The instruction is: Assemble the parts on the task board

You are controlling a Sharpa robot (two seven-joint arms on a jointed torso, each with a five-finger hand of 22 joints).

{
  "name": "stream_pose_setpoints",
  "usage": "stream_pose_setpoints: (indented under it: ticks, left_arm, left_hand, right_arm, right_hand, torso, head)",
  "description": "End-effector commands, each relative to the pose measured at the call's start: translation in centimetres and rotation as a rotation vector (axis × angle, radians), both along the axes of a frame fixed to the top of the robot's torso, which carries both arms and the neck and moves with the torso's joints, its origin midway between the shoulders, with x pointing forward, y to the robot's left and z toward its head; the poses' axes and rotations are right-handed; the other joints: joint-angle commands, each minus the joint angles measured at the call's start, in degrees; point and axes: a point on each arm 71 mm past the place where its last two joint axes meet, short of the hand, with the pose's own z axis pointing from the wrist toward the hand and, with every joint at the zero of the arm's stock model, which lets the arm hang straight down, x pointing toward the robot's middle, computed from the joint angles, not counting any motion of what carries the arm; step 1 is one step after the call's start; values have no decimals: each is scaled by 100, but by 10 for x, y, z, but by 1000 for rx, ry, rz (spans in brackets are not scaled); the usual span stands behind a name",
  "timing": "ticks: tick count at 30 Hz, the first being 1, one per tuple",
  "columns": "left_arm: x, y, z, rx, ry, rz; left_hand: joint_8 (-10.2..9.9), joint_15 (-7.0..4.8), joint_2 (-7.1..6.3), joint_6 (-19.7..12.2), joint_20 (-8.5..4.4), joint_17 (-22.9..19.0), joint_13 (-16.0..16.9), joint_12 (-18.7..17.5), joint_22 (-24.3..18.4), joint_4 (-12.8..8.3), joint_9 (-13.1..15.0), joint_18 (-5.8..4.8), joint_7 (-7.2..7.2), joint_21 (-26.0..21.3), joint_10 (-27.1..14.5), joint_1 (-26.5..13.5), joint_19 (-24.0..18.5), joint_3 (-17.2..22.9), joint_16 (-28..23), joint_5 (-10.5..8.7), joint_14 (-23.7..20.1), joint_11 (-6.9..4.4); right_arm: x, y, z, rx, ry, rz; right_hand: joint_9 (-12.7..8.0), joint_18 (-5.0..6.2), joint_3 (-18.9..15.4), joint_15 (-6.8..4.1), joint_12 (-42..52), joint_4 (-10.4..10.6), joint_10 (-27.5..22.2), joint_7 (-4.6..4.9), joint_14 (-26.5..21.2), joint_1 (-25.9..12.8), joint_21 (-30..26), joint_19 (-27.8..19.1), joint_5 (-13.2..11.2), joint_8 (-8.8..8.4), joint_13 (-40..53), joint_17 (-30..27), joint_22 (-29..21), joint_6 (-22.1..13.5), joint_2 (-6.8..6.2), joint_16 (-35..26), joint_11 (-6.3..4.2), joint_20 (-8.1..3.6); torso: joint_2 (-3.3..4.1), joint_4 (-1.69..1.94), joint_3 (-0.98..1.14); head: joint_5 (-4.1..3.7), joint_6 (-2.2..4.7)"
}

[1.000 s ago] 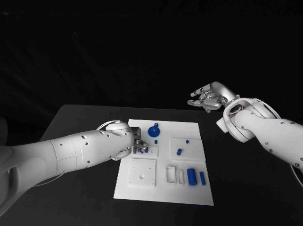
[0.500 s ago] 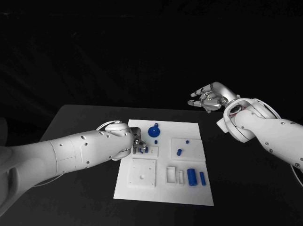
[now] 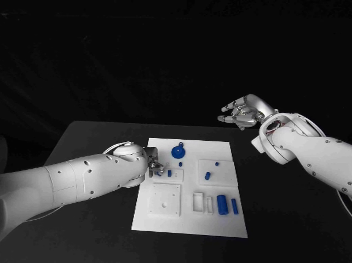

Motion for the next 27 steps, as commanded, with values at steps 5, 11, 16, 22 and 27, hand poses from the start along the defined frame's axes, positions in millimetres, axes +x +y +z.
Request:
stream_pose_setpoints:
  ticks: [5, 11, 16, 22, 27]
  left_arm:
    - [0, 1, 1, -30, -58, 10]
    - [0, 2, 0, -35, -64, 16]
    - [1, 2, 0, -37, -69, 19]
    - [1, 1, -1, -35, -63, 16]
    - [0, 1, -2, -29, -45, 11]
  left_hand:
    - [26, -263, 108, 697, 2, 25, -7, -21, 106, 2, -2, 119, -667, 43, 447, 143, 41, 46, 35, 24, 293, -379]
    - [26, -258, 116, 695, 10, 11, -9, -37, 105, 16, -22, 129, -665, 48, 446, 146, 37, 47, 16, 3, 290, -376]
    - [30, -256, 120, 689, 14, 7, -7, -43, 103, 30, -31, 134, -664, 48, 443, 151, 35, 43, 5, -20, 291, -376]
    - [33, -255, 119, 682, 15, 10, -5, -46, 103, 32, -38, 137, -662, 48, 441, 163, 35, 43, 2, -23, 293, -376]
    - [33, -255, 119, 682, 15, 10, -5, -46, 103, 32, -38, 137, -662, 48, 441, 163, 35, 43, 2, -23, 293, -376]
  right_arm:
    - [0, 1, -1, -4, 4, 11]
    - [0, 1, -1, -4, 5, 13]
    - [0, 1, -1, -4, 5, 13]
    - [0, 2, -1, -3, 6, 14]
    - [0, 1, -1, -4, 8, 14]
  right_hand:
    - [-9, 15, 29, -18, 37, -5, 16, 7, -1, -59, 11, 29, 36, -9, -4, -7, 6, 31, 20, 32, -14, -9]
    - [-9, 15, 29, -18, 37, -5, 16, 7, -1, -59, 11, 29, 36, -9, -4, -7, 6, 31, 20, 32, -14, -9]
    - [-9, 15, 29, -18, 37, -5, 16, 7, -1, -59, 11, 29, 36, -9, -4, -7, 6, 31, 20, 32, -14, -9]
    - [-10, 13, 34, -20, 40, 2, 21, 5, 0, -64, 20, 34, 41, -10, -8, -8, 15, 34, 24, 32, -16, -11]
    - [-10, 13, 34, -20, 40, 2, 21, 5, 0, -64, 20, 34, 41, -10, -8, -8, 15, 34, 24, 32, -16, -11]
  torso:
    - [-1, 7, -2]
    - [-1, -6, -4]
    - [-2, -4, 0]
    - [-1, -7, 6]
    - [3, -12, 12]
  head:
    - [23, -3]
    - [35, -5]
    - [40, -5]
    - [44, -10]
    - [45, -12]
